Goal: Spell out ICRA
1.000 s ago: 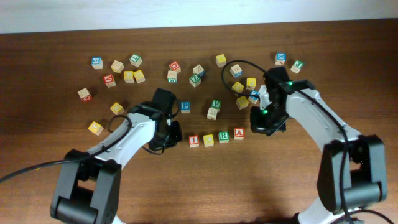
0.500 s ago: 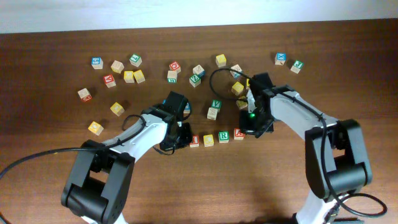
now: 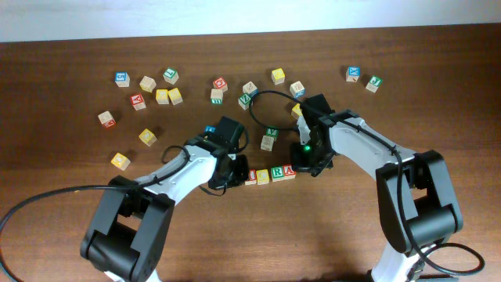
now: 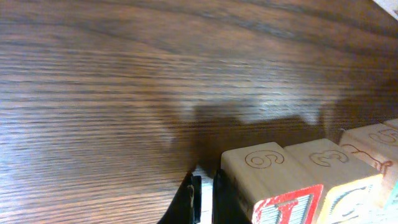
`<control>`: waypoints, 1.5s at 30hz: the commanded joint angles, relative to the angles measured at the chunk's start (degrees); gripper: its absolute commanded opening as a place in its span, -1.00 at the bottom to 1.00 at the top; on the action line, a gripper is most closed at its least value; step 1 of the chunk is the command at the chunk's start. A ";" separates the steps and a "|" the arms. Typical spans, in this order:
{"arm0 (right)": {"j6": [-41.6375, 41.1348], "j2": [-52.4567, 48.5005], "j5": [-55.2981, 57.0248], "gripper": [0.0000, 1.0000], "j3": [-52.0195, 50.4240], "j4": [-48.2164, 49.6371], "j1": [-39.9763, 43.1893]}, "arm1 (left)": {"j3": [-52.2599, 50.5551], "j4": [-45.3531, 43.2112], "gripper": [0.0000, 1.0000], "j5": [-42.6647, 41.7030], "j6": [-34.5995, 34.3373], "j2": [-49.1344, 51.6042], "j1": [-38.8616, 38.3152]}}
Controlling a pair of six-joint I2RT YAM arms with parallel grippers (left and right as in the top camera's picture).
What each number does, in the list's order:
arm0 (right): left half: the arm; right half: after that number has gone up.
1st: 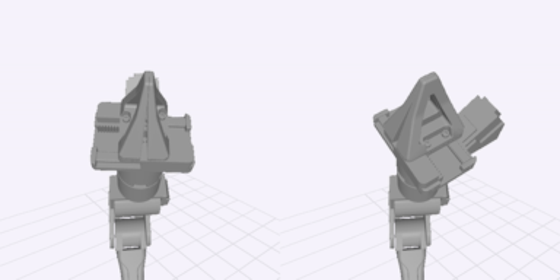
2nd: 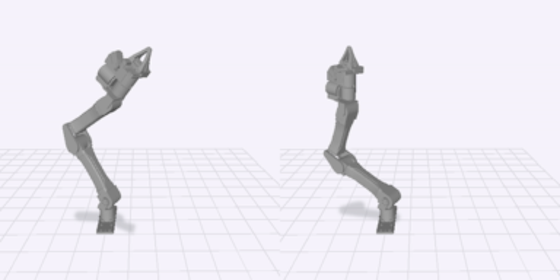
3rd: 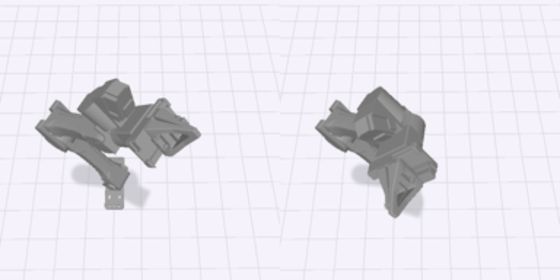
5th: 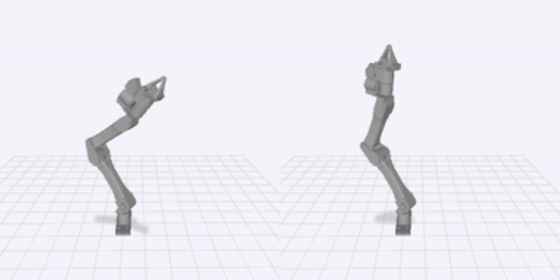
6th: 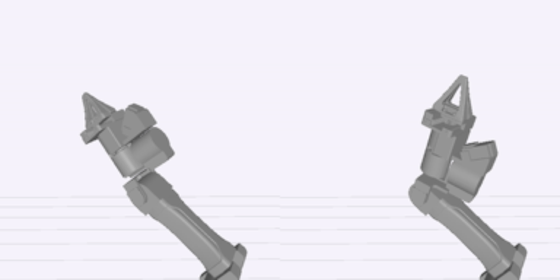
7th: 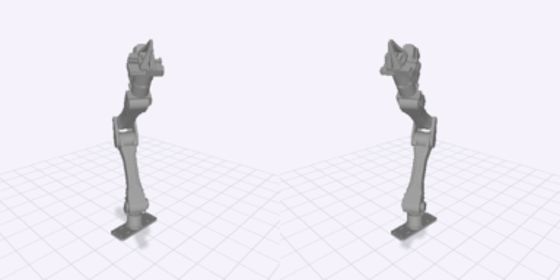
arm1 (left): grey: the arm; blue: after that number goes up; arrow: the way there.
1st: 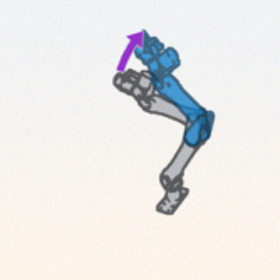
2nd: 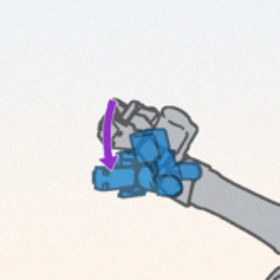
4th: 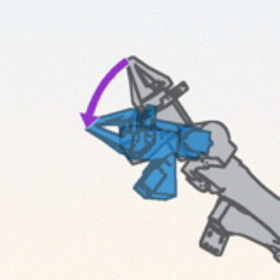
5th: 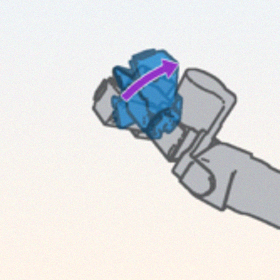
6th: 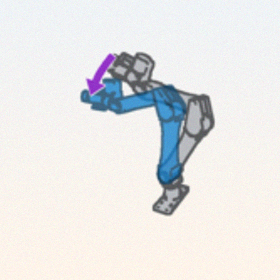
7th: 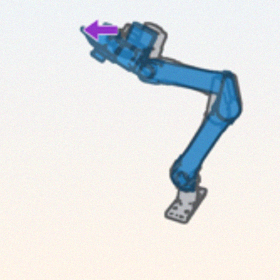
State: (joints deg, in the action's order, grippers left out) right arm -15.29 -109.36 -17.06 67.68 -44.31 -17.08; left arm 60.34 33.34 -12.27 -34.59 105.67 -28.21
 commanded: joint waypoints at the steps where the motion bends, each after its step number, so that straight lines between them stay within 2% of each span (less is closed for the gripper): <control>1: -1.40 -0.63 -2.86 -0.92 -0.28 -0.02 -0.74 | -0.35 -0.15 -0.96 -0.15 -0.57 2.34 -0.63; 4: -2.91 -0.63 -2.89 -0.92 -0.28 0.02 -2.56 | -0.35 -0.13 -0.95 0.04 -0.48 2.34 -0.63; 12: -6.25 -0.63 -2.89 -0.91 -0.28 0.20 -7.28 | -0.35 1.07 -0.95 2.25 4.94 2.34 -0.50; 17: -6.25 -0.63 -3.15 -0.92 -0.28 -0.04 -7.32 | -0.35 5.99 -0.93 5.97 5.03 2.34 -0.07; 24: -7.78 -0.63 -5.25 -0.91 -0.28 -1.44 -7.34 | -0.24 7.52 -0.96 5.66 9.46 2.32 3.37; 31: -9.01 -0.63 -1.51 -0.90 -0.28 -1.05 -7.39 | -0.24 8.96 -0.98 5.55 10.05 2.32 3.34; 40: -9.25 -0.63 -1.33 -0.91 -0.28 -0.94 -7.28 | -0.24 8.72 -0.97 -1.77 9.99 2.32 3.23; 45: -9.22 -0.63 -1.11 -0.90 -0.28 -0.90 -7.26 | -0.24 8.31 -0.97 -2.14 9.86 2.32 3.08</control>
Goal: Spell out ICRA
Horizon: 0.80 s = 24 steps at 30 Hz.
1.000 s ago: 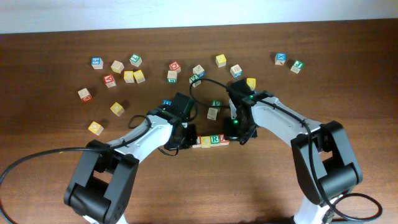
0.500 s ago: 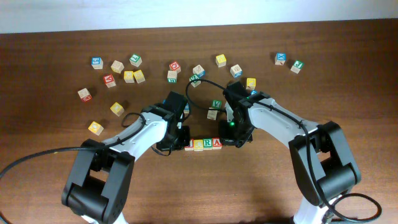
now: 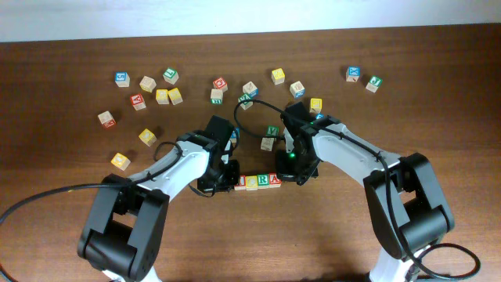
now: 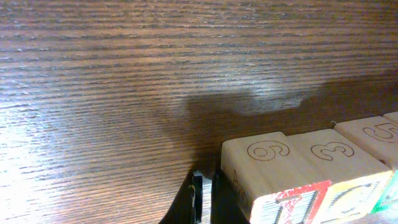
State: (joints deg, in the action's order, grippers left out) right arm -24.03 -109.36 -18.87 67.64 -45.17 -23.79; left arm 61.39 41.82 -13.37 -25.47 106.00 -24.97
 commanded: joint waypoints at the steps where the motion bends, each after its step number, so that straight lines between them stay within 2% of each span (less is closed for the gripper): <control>1: -0.50 -0.63 0.66 -0.90 -0.24 -0.11 -0.57 | -1.29 -0.26 -0.97 -1.01 0.74 1.99 -0.15; 8: -2.40 -0.63 2.93 -0.90 -0.24 -1.11 -0.50 | -1.29 -1.03 -0.93 -0.68 0.74 1.99 -0.15; 9: -2.40 -0.63 4.39 -0.84 -0.24 -1.14 -0.39 | -1.29 -0.15 -0.92 1.46 0.74 1.99 -0.13; 15: -2.38 -0.63 4.44 -0.82 -0.24 -1.55 6.05 | -0.55 3.34 -1.00 10.84 0.74 1.99 1.57; 17: -2.38 -0.63 4.35 -0.81 -0.24 -1.07 7.87 | 2.82 5.40 -1.00 10.82 0.98 1.99 3.10; 19: -0.04 -0.63 4.57 -0.70 -0.24 -0.72 8.17 | 10.51 7.52 -1.00 8.66 1.44 1.99 3.34; 24: -0.02 -0.63 6.08 -0.70 -0.24 -0.20 8.17 | 12.61 5.42 -1.00 2.16 1.38 1.99 1.88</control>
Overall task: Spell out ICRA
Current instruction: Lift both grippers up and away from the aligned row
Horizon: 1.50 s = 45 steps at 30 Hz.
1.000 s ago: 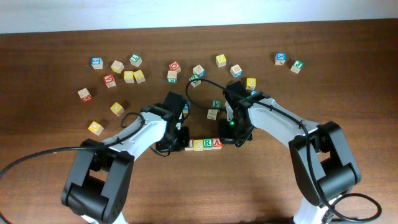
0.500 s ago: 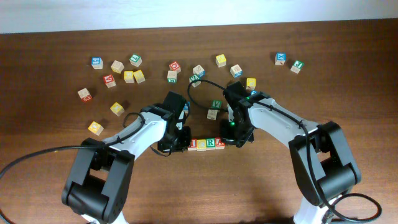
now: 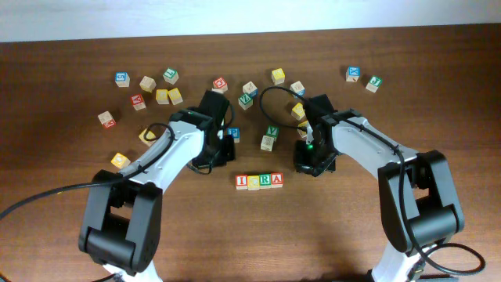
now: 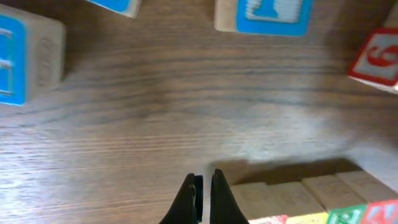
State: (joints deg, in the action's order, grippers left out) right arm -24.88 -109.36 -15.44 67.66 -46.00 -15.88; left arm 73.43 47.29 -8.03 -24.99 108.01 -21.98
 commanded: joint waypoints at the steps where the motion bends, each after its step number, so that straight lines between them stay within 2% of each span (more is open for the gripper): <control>1: 0.83 -0.63 2.64 -0.70 -0.26 0.63 0.26 | 0.57 -0.04 -1.00 -3.19 0.85 -0.02 -1.79; 5: 0.83 -0.63 2.60 -0.70 -0.26 0.57 0.26 | 0.55 -0.76 -1.00 -2.56 -0.55 0.00 -5.31; 7: 0.83 -0.63 2.62 -0.70 -0.26 0.48 0.26 | 0.55 -0.63 -1.00 -2.29 -3.67 0.00 -5.53; 37: 0.83 -0.63 2.62 -0.69 -0.26 -0.24 0.26 | 0.00 1.75 -1.00 -1.18 -4.09 1.40 -7.13; 45: 0.83 -0.63 2.62 -0.68 -0.26 -0.24 0.26 | 0.00 -1.16 -1.00 1.20 -4.07 1.40 -7.13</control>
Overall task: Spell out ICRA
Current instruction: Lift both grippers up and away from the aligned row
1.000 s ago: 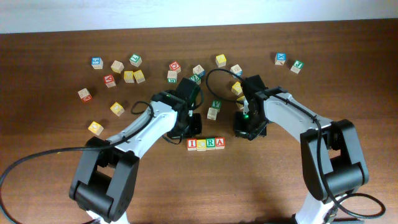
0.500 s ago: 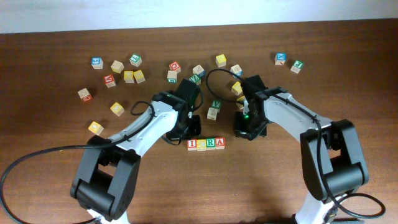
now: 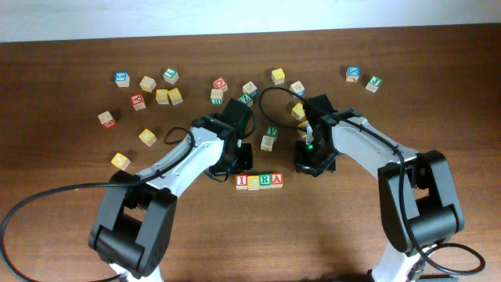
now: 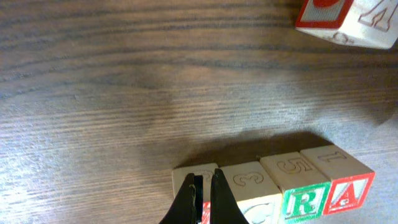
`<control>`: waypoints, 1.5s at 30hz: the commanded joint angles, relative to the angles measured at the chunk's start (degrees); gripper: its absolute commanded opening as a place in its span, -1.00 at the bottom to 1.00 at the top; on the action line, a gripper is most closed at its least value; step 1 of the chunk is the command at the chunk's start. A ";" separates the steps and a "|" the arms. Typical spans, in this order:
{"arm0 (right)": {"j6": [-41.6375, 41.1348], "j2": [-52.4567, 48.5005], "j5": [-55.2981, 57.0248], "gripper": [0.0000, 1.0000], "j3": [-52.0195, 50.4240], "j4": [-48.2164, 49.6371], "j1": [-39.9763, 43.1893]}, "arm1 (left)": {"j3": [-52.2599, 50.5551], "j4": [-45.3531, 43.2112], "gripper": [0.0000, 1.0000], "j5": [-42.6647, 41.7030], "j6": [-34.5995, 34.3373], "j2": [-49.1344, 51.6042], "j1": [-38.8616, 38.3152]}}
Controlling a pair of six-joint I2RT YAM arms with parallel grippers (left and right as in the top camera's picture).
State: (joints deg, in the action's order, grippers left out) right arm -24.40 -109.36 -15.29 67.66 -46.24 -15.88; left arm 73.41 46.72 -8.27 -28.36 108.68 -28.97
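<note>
Four wooden letter blocks stand side by side in a row (image 3: 259, 181) on the brown table, reading I, C, R, A from left to right. The left wrist view shows them from behind: I (image 4: 184, 177), C (image 4: 249, 182), R (image 4: 297, 180), A (image 4: 342, 177). My left gripper (image 3: 238, 162) hangs just above and behind the I block; its fingers (image 4: 204, 190) are shut with nothing between them. My right gripper (image 3: 311, 162) sits a short way right of the A block, its fingers hidden from above.
Loose letter blocks lie scattered across the far half of the table, the nearest a pale one (image 3: 268, 143) and a green one (image 3: 272, 131) behind the row. A red-faced block (image 4: 339, 18) shows at the upper right of the left wrist view.
My left gripper was farther back and to the left, by a blue block; now it is at the row's left end, over the I block. The row and the right arm have not moved.
Both grippers stood at the ends of the row, left by the I, right by the A. Then the row lay further left and tighter between them. Then both grippers were clear of it. Now the left one is back over the I.
</note>
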 commanded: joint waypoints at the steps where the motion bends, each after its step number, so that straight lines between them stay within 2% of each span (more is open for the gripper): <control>1: 0.35 -0.63 2.47 -0.68 -0.26 -0.02 0.26 | 0.02 -0.59 -1.00 1.79 -0.70 0.72 -0.13; 23: 0.35 -0.63 2.47 -0.68 -0.26 -0.02 0.26 | -1.25 0.04 -1.00 2.34 -0.72 1.14 -1.57; 27: 0.37 -0.63 2.51 -0.68 -0.26 -0.02 0.26 | 3.02 2.51 -1.00 2.34 -0.20 1.05 3.23; 28: 0.33 -0.63 2.73 -0.85 -0.26 0.22 0.26 | 4.90 4.28 -1.00 2.32 1.11 0.90 5.01; 30: 0.33 -0.37 2.93 -0.92 -0.02 0.04 0.26 | 8.94 9.38 -1.00 5.03 1.29 -0.48 8.57; 32: 0.31 3.45 5.97 -0.92 1.92 -4.72 0.26 | 9.79 12.11 -1.00 6.80 1.31 -4.76 11.87; 34: -0.11 11.61 9.46 -0.87 2.73 -10.47 0.20 | 9.79 14.27 -1.00 6.82 1.31 -9.84 14.95; 35: -0.11 15.08 9.60 -0.83 2.73 -12.76 0.13 | 9.79 15.19 -0.71 6.82 1.31 -11.54 16.00; 36: -0.11 20.17 9.68 -0.77 2.73 -16.46 0.15 | 9.79 16.17 -0.25 6.80 1.29 -12.98 16.98; 37: -0.13 25.09 9.94 -0.64 2.71 -20.13 0.15 | 9.79 17.25 0.86 6.82 1.29 -13.92 17.97; 38: -0.15 30.34 9.99 -0.50 2.64 -24.11 0.09 | 9.79 18.29 0.98 6.82 1.27 -14.21 18.67; 39: -0.76 34.27 10.01 -0.31 2.64 -27.06 0.09 | 9.79 18.91 0.98 6.82 1.27 -14.21 19.06; 40: -1.70 38.53 9.99 0.11 2.64 -29.73 0.09 | 9.79 18.97 0.98 6.82 1.27 -14.14 19.08; 41: -2.16 44.68 9.99 0.97 2.62 -33.16 0.11 | 9.79 18.97 0.98 6.80 1.27 -14.14 18.97; 45: -5.29 58.64 9.99 0.97 1.36 -36.94 0.11 | 9.79 18.93 0.98 6.80 1.25 -14.14 18.97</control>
State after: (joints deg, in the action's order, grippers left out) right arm -27.51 -55.70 -6.00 69.65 -82.96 -15.88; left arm 82.48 65.58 -1.87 -27.24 95.09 -10.09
